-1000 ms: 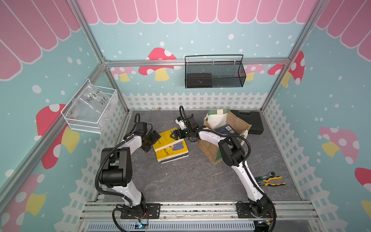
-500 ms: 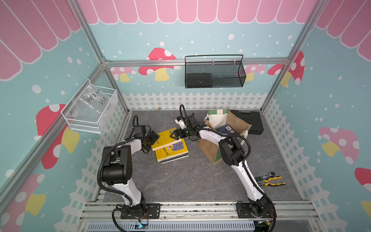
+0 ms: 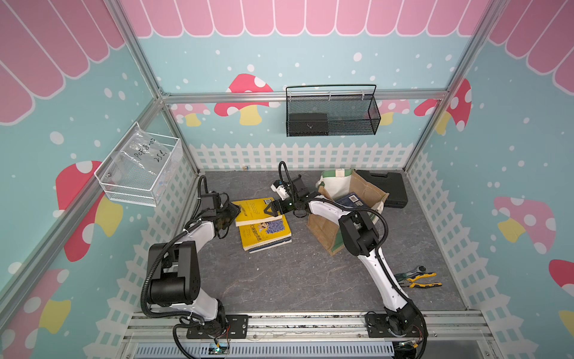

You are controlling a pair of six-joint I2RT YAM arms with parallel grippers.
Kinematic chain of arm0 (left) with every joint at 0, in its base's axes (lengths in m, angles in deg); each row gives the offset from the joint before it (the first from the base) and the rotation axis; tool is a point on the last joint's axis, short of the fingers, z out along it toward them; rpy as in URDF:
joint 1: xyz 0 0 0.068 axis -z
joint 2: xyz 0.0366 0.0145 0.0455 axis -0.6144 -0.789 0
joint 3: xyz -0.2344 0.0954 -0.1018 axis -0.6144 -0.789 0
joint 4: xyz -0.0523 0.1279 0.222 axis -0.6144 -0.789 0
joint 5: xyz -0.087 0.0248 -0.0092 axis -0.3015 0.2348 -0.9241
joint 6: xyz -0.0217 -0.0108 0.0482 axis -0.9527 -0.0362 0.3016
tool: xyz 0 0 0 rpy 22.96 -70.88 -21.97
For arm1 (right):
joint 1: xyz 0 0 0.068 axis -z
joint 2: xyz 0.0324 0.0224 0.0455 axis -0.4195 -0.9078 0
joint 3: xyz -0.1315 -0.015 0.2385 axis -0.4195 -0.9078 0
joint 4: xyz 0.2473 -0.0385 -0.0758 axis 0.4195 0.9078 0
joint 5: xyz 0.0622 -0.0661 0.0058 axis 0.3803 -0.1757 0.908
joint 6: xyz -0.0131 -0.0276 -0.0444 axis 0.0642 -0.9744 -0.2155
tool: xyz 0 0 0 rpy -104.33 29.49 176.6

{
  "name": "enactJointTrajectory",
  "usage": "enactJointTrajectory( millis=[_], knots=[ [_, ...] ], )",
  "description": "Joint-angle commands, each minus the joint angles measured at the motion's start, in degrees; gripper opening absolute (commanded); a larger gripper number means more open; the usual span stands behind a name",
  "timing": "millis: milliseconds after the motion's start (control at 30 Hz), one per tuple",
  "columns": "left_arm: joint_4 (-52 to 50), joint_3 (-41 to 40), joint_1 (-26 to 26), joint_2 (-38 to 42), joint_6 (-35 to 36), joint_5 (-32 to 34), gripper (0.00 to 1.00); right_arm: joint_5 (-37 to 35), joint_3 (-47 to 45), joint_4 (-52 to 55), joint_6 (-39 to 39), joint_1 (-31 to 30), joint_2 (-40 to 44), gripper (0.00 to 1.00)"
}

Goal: Put the books into the canvas bag
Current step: Pick up the book from the book.

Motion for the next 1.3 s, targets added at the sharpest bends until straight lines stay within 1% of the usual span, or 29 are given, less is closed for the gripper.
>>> enactJointTrajectory(
  millis=[0,100,200,233,500,600,700,833,967,1067,1100,1133,1267],
  knots=[
    [4.94,0.40,0.71,0.80,-1.61,-6.79,0.34,6.50,1.34,-1.24,-2.60,-1.33,-0.84,0.92],
    [6.21,0.30,0.76,1.95,-2.12,-9.01,0.20,7.12,0.22,-2.53,-3.63,-1.55,0.87,0.93],
    [5.95,0.40,0.80,5.07,-1.77,-10.11,0.01,7.67,-1.67,-4.48,-4.21,-1.72,2.85,0.92],
    [5.64,0.55,0.75,6.34,-1.70,-10.58,0.00,7.95,-2.55,-5.35,-4.30,-1.82,3.58,0.93],
    [1.09,3.36,0.82,14.38,0.78,-16.96,0.00,11.17,-11.22,-14.24,-3.61,-1.76,10.15,0.93],
    [-3.14,5.72,0.75,18.45,2.85,-19.43,0.00,12.93,-14.43,-17.71,-3.23,-1.65,12.76,0.94],
    [-10.17,9.81,0.74,23.02,6.86,-21.66,0.00,15.44,-17.95,-21.98,-0.79,-0.91,15.21,0.97],
    [-22.04,17.26,0.12,27.00,14.37,-24.09,0.00,19.86,-25.23,-33.06,6.26,1.41,19.16,1.00],
    [-29.87,22.72,-1.07,29.16,19.66,-27.87,0.00,25.48,-33.57,-50.00,17.15,4.19,23.93,1.00],
    [-32.32,25.02,-1.32,30.22,22.27,-31.81,0.00,28.74,-37.64,-61.35,25.12,5.51,26.68,1.00],
    [-32.30,25.46,-1.34,30.49,22.55,-33.55,0.00,28.83,-38.17,-63.55,26.67,5.49,27.31,1.00],
    [-32.16,25.98,-1.34,30.69,22.73,-35.25,0.00,30.75,-38.57,-65.62,28.24,5.62,28.05,1.00],
    [-31.43,27.96,-1.32,31.90,22.96,-37.39,0.00,32.87,-40.33,-75.47,35.01,5.64,30.19,1.00]
  ],
)
